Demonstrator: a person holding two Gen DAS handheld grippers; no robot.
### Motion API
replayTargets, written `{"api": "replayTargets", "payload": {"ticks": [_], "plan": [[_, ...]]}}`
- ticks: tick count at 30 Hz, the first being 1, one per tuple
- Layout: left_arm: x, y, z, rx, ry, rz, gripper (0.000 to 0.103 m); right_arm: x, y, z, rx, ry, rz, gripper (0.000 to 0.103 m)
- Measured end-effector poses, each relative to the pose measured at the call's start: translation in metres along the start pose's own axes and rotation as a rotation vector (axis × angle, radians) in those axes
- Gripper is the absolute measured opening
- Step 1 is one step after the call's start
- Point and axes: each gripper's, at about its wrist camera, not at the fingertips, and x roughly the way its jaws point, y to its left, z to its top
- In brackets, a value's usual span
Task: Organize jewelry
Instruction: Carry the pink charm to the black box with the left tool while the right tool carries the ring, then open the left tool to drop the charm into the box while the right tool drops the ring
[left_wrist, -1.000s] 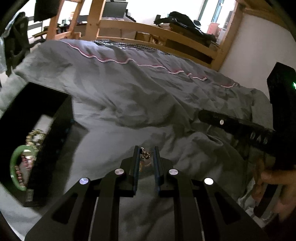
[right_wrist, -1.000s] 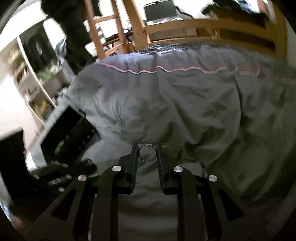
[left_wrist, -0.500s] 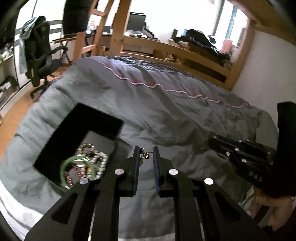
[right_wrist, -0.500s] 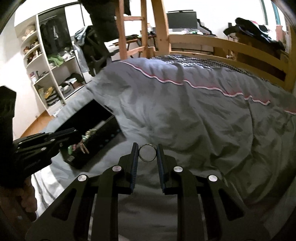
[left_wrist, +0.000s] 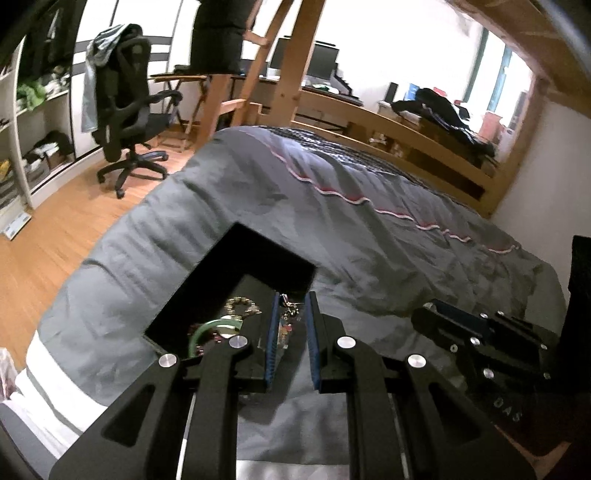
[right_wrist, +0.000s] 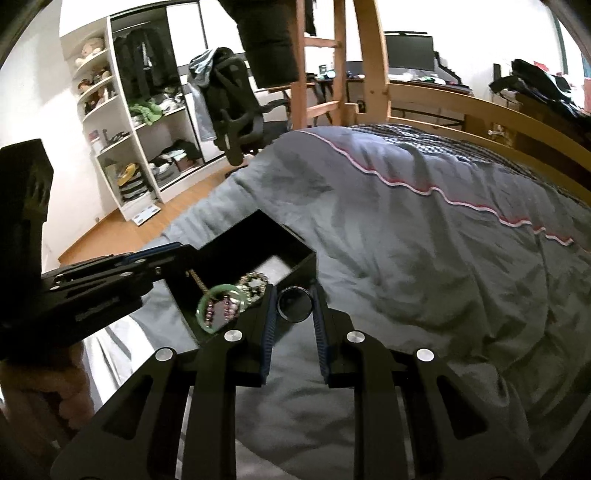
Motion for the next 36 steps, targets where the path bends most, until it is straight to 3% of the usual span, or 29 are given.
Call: {"api": "replayTargets", "payload": {"ticks": [7,16,25,26,27,28,30,32,34,36], "plan": [[0.005,0.036,0.001,-0.117,0.033,0.013,0.014,0.018,0.023,0.011,-0.016,-0.003,0.037,0.020],[0.004,0.063,0.004,-0.191,0.046,0.016,0.013,0.049,0.047,0.022,-0.035,0.016,0.079,0.020],[0.003,0.071,0.005,-0.219,0.042,0.096,0.015,0.084,0.057,0.017,-0.034,0.080,0.125,0.021],[0.004,0.073,0.005,-0.228,0.045,0.101,0.018,0.085,0.057,0.015,-0.027,0.080,0.135,0.023],[0.004,0.073,0.005,-0.230,0.047,0.101,0.019,0.086,0.058,0.014,-0.023,0.078,0.138,0.033],[0.004,0.075,0.005,-0.234,0.049,0.110,0.026,0.087,0.058,0.013,-0.018,0.076,0.133,0.059],[0.002,0.076,0.006,-0.243,0.039,0.135,0.044,0.085,0.057,0.012,-0.008,0.052,0.136,0.081],[-0.005,0.079,0.007,-0.267,0.015,0.169,0.073,0.083,0.056,0.012,-0.002,0.040,0.119,0.086],[-0.013,0.083,0.010,-0.297,-0.008,0.198,0.088,0.076,0.051,0.012,0.025,0.017,0.099,0.093],[-0.021,0.087,0.014,-0.321,-0.025,0.199,0.090,0.069,0.046,0.013,0.050,0.011,0.082,0.095]]}}
